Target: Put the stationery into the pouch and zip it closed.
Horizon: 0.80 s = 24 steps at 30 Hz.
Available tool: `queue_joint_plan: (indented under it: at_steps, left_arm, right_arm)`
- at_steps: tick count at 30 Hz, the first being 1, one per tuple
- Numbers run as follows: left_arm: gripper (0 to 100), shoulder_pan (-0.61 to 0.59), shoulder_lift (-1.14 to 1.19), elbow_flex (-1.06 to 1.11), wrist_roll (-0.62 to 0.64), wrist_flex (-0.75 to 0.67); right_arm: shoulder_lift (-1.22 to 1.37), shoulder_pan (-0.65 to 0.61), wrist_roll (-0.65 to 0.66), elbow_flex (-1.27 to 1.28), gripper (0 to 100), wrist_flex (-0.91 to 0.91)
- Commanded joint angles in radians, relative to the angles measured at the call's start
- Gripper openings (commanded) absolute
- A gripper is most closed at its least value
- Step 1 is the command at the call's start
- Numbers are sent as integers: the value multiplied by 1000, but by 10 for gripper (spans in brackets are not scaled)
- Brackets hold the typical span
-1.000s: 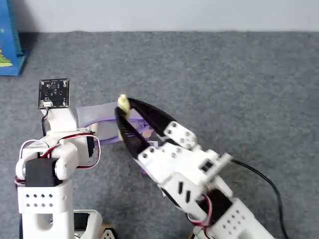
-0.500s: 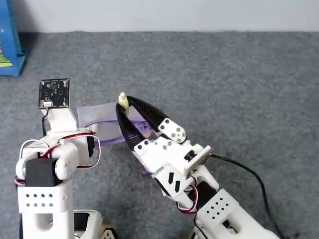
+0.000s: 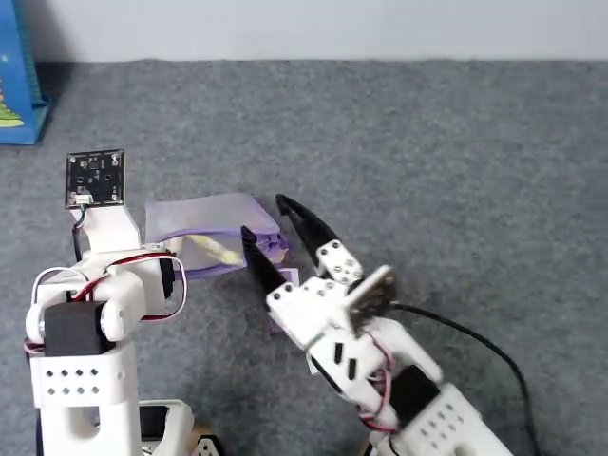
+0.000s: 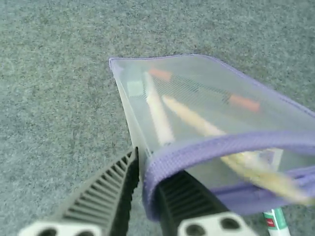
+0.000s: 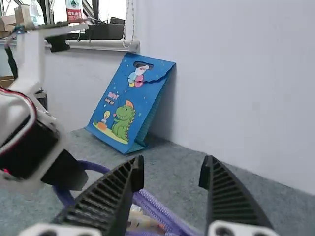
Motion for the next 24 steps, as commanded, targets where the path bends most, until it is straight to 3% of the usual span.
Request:
queue_joint_plan:
  at_steps: [1, 6, 12, 17, 24]
  left_arm:
    - [11, -6, -3, -16, 9, -6]
    - [11, -6, -3, -16, 9, -5]
    - [11, -9, -3, -16, 9, 0]
    - [11, -71, -3, -18, 9, -6]
    - [11, -74, -3, -16, 8, -6]
  right_arm:
    - [-124, 7, -71, -206, 176, 407]
    - [-91, 50, -130, -321, 173, 716]
    - [176, 154, -172, -321, 173, 851]
    - [481, 156, -178, -327, 173, 843]
    - [788, 154, -175, -328, 173, 656]
